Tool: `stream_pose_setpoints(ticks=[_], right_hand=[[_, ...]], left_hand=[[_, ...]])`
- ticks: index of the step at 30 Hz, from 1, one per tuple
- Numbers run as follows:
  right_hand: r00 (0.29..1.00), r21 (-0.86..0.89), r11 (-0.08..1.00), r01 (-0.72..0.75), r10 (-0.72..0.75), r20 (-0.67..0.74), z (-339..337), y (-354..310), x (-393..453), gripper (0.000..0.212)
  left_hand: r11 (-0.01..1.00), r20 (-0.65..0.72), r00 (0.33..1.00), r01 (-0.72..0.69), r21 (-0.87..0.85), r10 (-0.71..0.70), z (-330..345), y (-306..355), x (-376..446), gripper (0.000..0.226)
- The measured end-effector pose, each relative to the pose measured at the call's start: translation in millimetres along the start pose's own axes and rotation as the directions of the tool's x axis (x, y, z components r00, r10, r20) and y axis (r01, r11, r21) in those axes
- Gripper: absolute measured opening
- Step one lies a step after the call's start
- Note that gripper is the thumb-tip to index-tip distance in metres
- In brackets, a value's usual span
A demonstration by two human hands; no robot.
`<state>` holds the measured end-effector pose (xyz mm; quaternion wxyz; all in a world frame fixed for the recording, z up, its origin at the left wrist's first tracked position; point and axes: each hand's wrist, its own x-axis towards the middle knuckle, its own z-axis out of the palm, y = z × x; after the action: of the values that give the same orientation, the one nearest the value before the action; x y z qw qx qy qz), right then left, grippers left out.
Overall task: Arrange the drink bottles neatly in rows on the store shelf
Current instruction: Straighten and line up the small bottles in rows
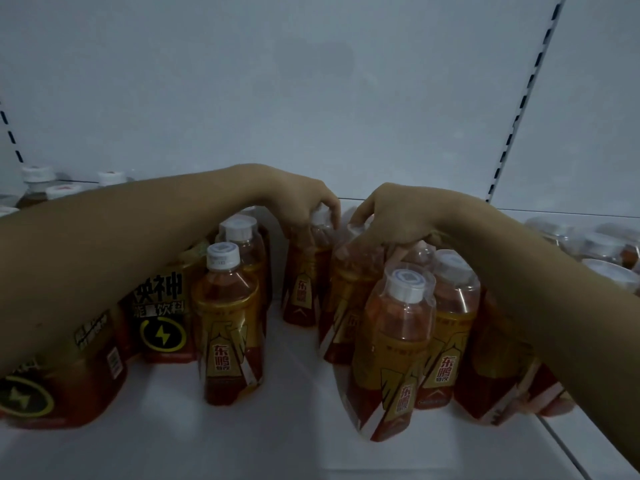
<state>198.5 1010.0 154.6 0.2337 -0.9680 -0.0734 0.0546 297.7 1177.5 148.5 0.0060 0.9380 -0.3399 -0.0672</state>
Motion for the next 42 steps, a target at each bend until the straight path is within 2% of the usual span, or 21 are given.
stream_pose_setpoints(ticks=[2,11,15,20,23,28,33,39,42], right_hand=[[1.000,0.041,0.999,0.002,-0.001,-0.027,1.5,-2.4,3.1,0.050],[1.000,-0.002,1.000,0.015,-0.015,-0.014,15.6,-14.9,18.2,0.056],[1.000,-0.007,1.000,-0.007,0.007,0.002,15.4,-17.0,17.9,0.057],[0.998,0.045,0.999,-0.026,0.024,0.063,13.9,-20.9,13.7,0.077],[0.998,0.044,0.999,-0.032,0.030,0.046,15.1,-18.4,13.1,0.077],[0.998,0.114,0.992,-0.047,0.041,0.048,19.6,-16.7,10.6,0.076],[0.998,0.175,0.983,-0.060,0.053,0.043,20.7,-13.0,10.0,0.064],[0.997,0.209,0.975,-0.076,0.077,0.007,19.5,-18.7,2.2,0.054],[0.996,0.226,0.971,-0.083,0.087,-0.011,17.5,-24.0,-1.1,0.037]], left_hand=[[0.999,-0.004,1.000,0.003,0.040,-0.002,-2.6,-6.0,-3.1,0.057],[0.978,-0.022,1.000,0.003,0.209,0.002,-2.5,-8.0,-8.3,0.061],[0.964,-0.080,0.997,0.008,0.268,0.014,-3.0,-8.8,-13.2,0.060],[0.964,-0.183,0.981,0.110,0.241,-0.066,-0.8,-12.7,-21.2,0.068],[0.961,-0.201,0.976,0.133,0.243,-0.085,8.0,-10.1,-18.9,0.075],[0.990,-0.247,0.968,0.079,0.120,-0.047,4.4,-12.1,-30.6,0.072],[0.996,-0.185,0.980,0.086,0.037,-0.078,9.2,-26.8,-38.5,0.072],[0.988,-0.121,0.986,0.103,-0.114,-0.117,11.0,-35.9,-30.1,0.058],[0.971,-0.092,0.987,0.110,-0.213,-0.132,11.8,-39.8,-25.7,0.057]])
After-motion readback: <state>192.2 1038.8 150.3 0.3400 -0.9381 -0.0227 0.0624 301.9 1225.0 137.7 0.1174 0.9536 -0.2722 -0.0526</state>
